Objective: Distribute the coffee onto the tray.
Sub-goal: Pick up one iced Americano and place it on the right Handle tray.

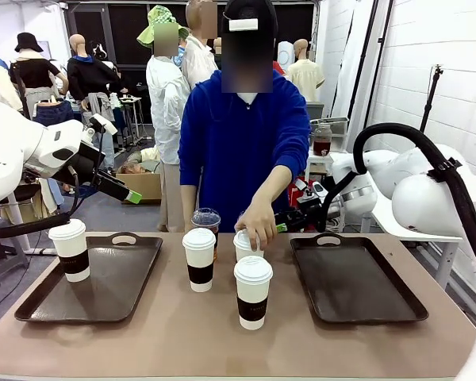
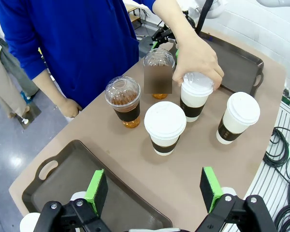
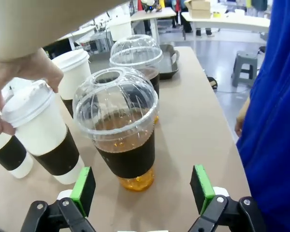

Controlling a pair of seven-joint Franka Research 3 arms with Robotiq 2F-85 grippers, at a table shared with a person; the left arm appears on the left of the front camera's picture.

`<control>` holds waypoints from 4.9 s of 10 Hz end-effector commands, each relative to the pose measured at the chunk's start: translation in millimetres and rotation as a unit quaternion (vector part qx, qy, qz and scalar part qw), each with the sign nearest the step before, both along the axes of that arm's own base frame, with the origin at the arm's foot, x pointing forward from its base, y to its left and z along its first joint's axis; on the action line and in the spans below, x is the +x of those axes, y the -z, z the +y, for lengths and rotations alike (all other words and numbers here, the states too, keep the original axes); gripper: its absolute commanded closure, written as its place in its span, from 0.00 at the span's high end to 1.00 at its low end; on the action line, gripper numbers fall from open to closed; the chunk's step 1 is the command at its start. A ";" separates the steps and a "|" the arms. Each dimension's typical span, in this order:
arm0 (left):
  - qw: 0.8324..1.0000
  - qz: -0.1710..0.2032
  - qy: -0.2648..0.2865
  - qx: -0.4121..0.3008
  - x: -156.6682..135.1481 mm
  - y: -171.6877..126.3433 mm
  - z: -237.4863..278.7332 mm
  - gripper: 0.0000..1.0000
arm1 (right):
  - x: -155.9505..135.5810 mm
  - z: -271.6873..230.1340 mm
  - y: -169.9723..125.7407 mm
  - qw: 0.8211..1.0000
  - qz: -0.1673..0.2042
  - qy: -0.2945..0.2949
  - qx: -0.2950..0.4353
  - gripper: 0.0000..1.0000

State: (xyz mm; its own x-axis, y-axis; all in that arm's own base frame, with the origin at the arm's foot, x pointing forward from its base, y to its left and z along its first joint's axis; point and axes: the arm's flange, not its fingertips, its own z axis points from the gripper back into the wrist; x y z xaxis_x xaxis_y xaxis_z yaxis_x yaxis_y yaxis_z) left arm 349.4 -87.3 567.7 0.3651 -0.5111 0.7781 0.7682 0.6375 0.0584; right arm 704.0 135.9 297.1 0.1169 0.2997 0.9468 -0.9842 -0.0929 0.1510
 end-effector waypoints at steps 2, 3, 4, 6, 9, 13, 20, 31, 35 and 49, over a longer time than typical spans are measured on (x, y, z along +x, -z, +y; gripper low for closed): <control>1.000 0.001 0.001 -0.003 0.5 0.2 1.5 1.00 | 1.0 -25.5 -1.2 1.000 0.015 0.016 0.004 1.00; 1.000 0.001 0.001 -0.003 0.5 0.2 1.5 1.00 | -1.9 -38.7 1.0 1.000 0.018 0.019 -0.001 1.00; 1.000 0.001 0.001 -0.003 0.5 0.2 1.5 1.00 | -5.5 -50.9 1.2 1.000 0.019 0.019 -0.002 1.00; 1.000 0.001 0.001 -0.003 0.5 0.2 1.5 1.00 | -11.2 -73.1 5.3 0.999 0.026 0.020 -0.004 1.00; 1.000 0.001 0.001 -0.003 0.5 0.2 1.5 1.00 | -19.3 -93.1 11.2 1.000 0.023 0.020 -0.005 1.00; 1.000 0.001 0.001 -0.003 0.5 0.2 1.5 1.00 | -25.2 -101.5 15.8 1.000 0.010 0.029 -0.006 1.00; 1.000 0.001 0.001 -0.003 0.5 0.2 1.5 1.00 | -15.9 -102.9 18.2 0.999 0.022 0.028 -0.005 1.00; 1.000 0.001 0.001 -0.003 0.5 0.2 1.5 1.00 | -32.8 -50.3 21.7 0.996 -0.009 0.070 0.063 1.00; 1.000 0.001 0.001 -0.003 0.5 0.2 1.5 1.00 | -48.5 -22.5 37.5 0.994 -0.043 0.064 0.077 1.00; 1.000 0.001 0.001 -0.003 0.5 0.2 1.5 1.00 | -49.8 12.5 66.9 0.992 -0.029 0.048 0.111 1.00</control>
State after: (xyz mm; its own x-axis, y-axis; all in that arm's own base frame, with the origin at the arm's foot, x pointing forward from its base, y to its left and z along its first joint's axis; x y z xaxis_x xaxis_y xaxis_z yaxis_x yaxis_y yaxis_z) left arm 349.3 -87.3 567.8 0.3650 -0.5111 0.7781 0.7681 0.6376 0.0585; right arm 650.7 143.2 229.3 0.1033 0.0945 0.9902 -0.9939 -0.0288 0.1064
